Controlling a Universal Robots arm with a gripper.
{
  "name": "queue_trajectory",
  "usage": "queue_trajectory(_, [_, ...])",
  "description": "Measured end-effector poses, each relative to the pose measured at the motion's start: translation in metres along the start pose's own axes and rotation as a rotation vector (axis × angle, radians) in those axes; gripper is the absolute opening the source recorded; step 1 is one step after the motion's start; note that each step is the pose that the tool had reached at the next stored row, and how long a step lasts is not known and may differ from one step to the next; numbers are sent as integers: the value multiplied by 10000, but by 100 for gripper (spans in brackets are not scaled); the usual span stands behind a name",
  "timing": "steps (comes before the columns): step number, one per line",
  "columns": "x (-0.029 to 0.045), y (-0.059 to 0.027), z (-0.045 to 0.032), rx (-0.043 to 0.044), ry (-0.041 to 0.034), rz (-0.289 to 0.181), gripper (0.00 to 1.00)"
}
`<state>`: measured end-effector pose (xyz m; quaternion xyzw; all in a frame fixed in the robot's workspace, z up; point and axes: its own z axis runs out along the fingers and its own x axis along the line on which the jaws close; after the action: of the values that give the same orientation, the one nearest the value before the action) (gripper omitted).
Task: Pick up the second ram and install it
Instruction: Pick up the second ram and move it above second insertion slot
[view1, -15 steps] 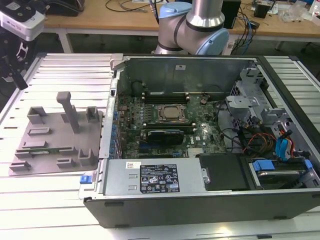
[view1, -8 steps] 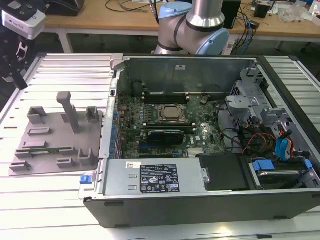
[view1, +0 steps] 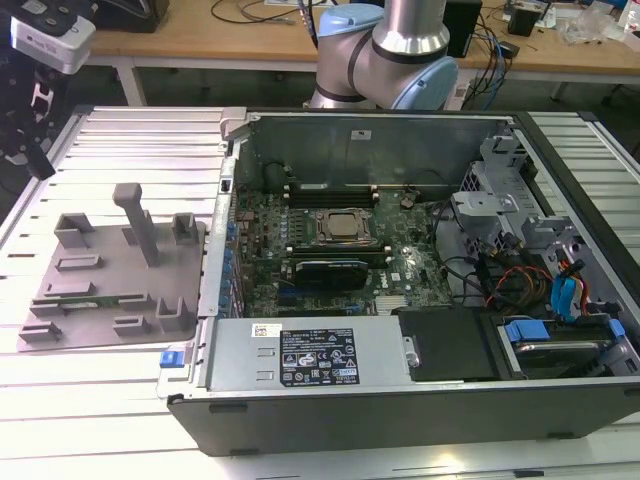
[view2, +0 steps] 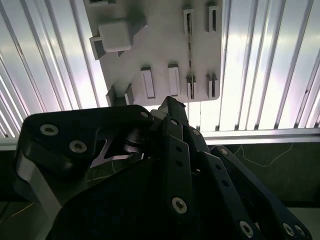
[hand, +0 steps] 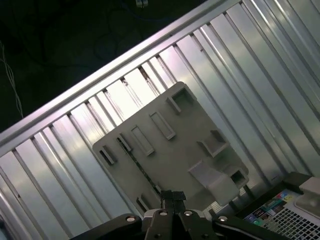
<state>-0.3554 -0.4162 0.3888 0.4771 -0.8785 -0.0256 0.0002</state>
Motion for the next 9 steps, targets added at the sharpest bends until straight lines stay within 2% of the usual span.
queue_trajectory(3, [0,0,0,-6,11,-254,8])
queue_trajectory(6, [0,0,0,-18,34,-747,8])
queue_trajectory(9, [0,0,0,-25,47,-1045,8])
